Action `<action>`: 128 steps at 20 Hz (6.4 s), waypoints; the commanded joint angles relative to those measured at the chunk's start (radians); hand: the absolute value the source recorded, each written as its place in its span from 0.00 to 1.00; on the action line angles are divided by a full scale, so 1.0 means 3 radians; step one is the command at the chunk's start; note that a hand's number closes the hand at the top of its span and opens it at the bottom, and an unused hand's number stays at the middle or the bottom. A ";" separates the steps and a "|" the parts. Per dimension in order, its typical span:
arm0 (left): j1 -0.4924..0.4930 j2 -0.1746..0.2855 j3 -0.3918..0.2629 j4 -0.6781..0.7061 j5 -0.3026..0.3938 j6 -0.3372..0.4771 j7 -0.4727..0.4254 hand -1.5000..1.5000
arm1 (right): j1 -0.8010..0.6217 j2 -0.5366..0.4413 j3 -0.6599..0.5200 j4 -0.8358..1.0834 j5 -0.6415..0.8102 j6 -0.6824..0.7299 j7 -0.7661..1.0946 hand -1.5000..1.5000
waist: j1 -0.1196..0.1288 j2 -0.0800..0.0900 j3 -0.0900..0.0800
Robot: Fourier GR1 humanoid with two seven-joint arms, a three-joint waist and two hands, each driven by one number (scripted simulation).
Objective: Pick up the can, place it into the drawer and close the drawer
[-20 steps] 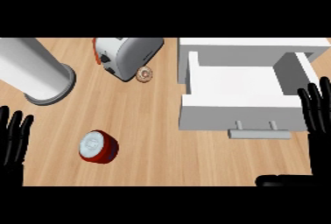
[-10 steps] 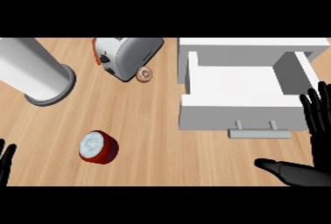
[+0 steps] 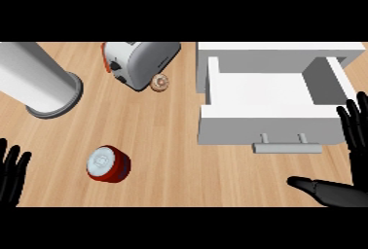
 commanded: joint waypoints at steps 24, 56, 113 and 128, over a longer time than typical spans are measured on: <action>-0.0090 -0.0021 -0.0194 0.2234 0.0263 0.0534 -0.1672 0.00 | 0.0450 0.0049 -0.0349 -0.0545 -0.0370 0.0300 0.0092 0.00 | -0.0009 -0.0001 -0.0001; -0.1672 0.0194 0.0576 0.4888 0.0654 0.0101 -0.2838 0.00 | 0.0247 0.0175 -0.0304 -0.0580 0.0048 0.0430 0.0239 0.00 | -0.0014 0.0004 -0.0001; -0.5047 -0.0020 -0.0266 0.4638 0.0730 0.0720 -0.0400 1.00 | 0.0040 0.0057 -0.0661 -0.0567 -0.0070 0.0409 0.0283 0.00 | -0.0067 0.0005 0.0003; -0.6310 -0.0021 -0.0485 0.5925 0.1287 0.1020 -0.0420 1.00 | -0.0160 0.0011 -0.0484 -0.0895 -0.0035 0.0322 0.0707 0.00 | -0.0194 0.0036 0.0003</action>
